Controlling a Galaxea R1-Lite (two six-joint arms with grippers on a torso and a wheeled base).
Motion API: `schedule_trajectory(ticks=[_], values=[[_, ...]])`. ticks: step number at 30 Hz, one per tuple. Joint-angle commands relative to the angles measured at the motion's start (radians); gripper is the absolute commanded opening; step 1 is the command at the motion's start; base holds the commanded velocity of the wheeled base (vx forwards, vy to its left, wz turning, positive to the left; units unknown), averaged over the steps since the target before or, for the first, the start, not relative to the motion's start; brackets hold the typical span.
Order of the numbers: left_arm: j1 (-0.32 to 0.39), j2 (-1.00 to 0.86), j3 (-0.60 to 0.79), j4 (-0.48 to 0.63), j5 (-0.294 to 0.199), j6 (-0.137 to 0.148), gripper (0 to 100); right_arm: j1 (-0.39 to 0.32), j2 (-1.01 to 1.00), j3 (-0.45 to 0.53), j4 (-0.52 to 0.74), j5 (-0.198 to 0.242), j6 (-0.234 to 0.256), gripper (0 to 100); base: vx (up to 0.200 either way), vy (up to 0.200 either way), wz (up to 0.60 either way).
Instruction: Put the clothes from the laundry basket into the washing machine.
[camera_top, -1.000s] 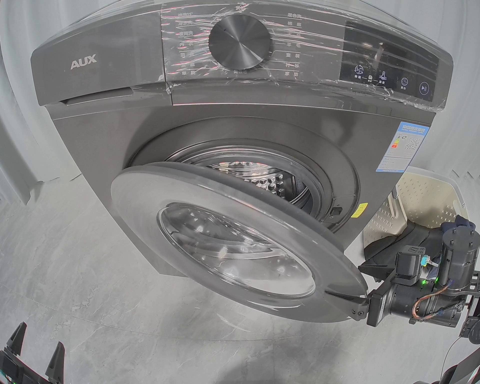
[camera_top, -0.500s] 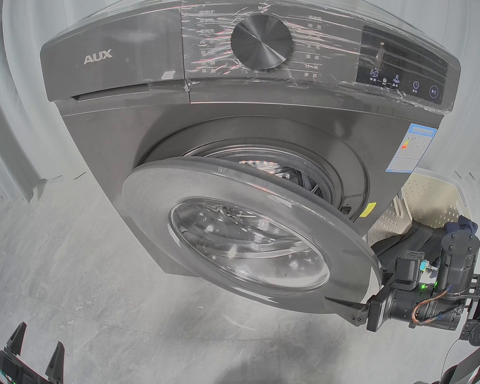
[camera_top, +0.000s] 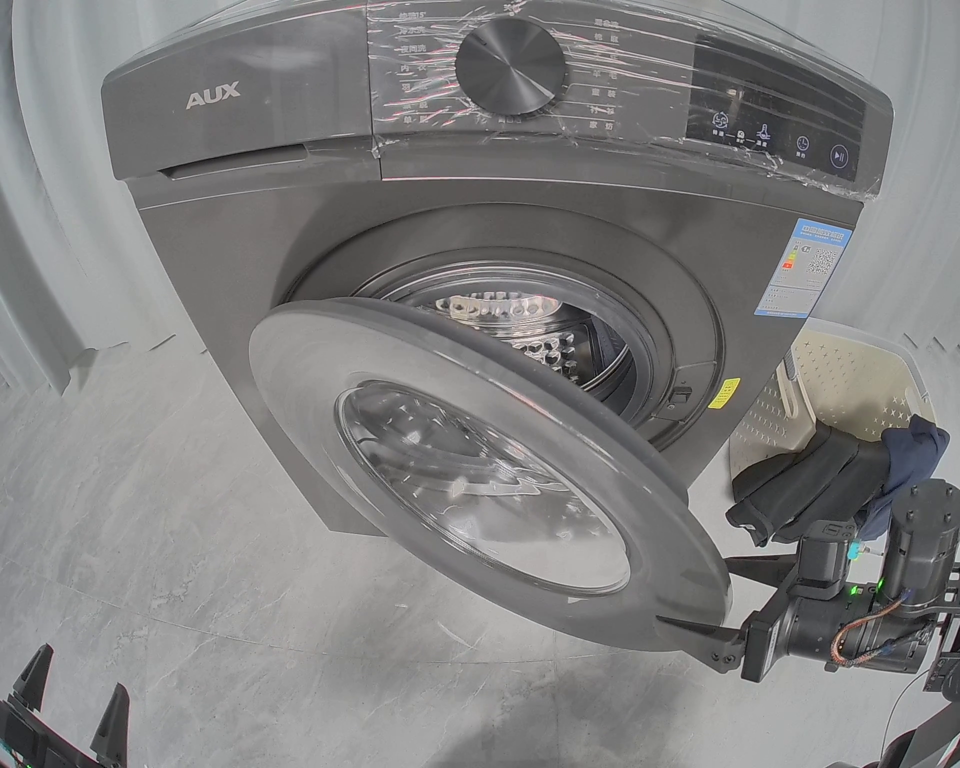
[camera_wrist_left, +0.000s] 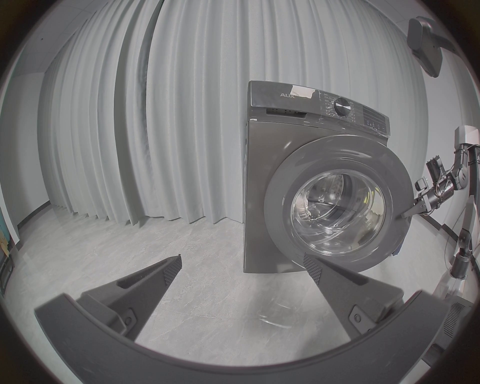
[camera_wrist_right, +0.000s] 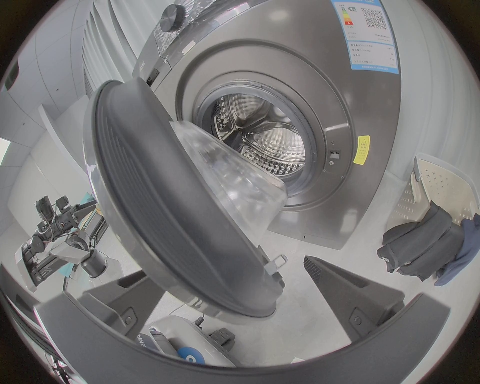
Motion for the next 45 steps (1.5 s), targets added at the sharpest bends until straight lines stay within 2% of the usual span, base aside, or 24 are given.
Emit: schedule_trajectory(ticks=[1, 7, 12, 17, 21, 24, 27, 30, 32, 33, 36, 39, 42, 44, 45], values=[[0.000, -0.015, 0.018, -0.001, 0.000, -0.002, 100, -0.002, 0.009, -0.028, -0.001, -0.002, 0.001, 100, 0.000, 0.000, 0.00], [0.000, -0.015, 0.018, -0.001, 0.000, -0.001, 100, 0.015, 0.069, -0.041, -0.015, 0.002, 0.001, 100, -0.200, 0.000, 0.00], [0.000, -0.015, 0.018, -0.001, 0.000, -0.001, 100, 0.051, 0.070, -0.031, -0.015, 0.013, 0.001, 100, 0.000, 0.000, 0.00], [0.000, -0.015, 0.018, -0.001, 0.000, -0.001, 100, 0.053, 0.043, 0.003, -0.013, 0.019, 0.003, 100, 0.000, 0.000, 0.00], [0.000, -0.015, 0.018, -0.001, 0.000, -0.001, 100, 0.031, 0.023, 0.048, 0.001, 0.012, 0.000, 100, 0.000, 0.000, 0.00], [0.000, -0.015, 0.018, 0.000, 0.000, -0.001, 100, -0.065, 0.017, 0.141, 0.005, 0.009, -0.019, 100, 0.000, 0.000, 0.00], [0.000, -0.015, 0.018, -0.001, 0.000, -0.001, 100, -0.130, 0.027, 0.180, 0.010, 0.010, -0.051, 100, 0.000, 0.000, 0.00], [0.000, -0.015, 0.018, 0.000, -0.002, -0.001, 100, -0.194, 0.081, 0.150, -0.009, 0.016, -0.054, 100, 0.000, 0.000, 0.00], [0.000, -0.015, 0.018, -0.001, -0.002, -0.001, 100, -0.212, 0.098, 0.126, -0.012, 0.016, -0.054, 100, 0.000, 0.000, 0.00], [0.000, -0.015, 0.018, 0.000, -0.002, -0.001, 100, -0.243, 0.122, 0.075, -0.013, 0.018, -0.053, 100, 0.000, 0.000, 0.00], [0.000, -0.015, 0.018, -0.001, -0.002, -0.001, 100, -0.258, 0.148, 0.015, -0.010, 0.018, -0.050, 100, 0.000, 0.000, 0.00], [0.000, -0.015, 0.018, -0.001, -0.002, -0.001, 100, -0.245, 0.190, -0.041, -0.015, 0.018, -0.045, 100, 0.000, 0.000, 0.00], [0.000, -0.015, 0.018, 0.000, -0.002, -0.001, 100, -0.226, 0.210, -0.055, -0.015, 0.013, -0.040, 100, 0.000, 0.000, 0.00], [0.000, -0.015, 0.018, -0.001, -0.002, -0.001, 100, -0.157, 0.210, -0.047, -0.015, 0.009, -0.020, 100, 0.000, 0.000, 0.00], [0.000, -0.015, 0.018, -0.001, -0.002, -0.001, 100, -0.154, 0.208, -0.047, -0.015, 0.007, -0.020, 100, 0.000, 0.000, 0.00]])
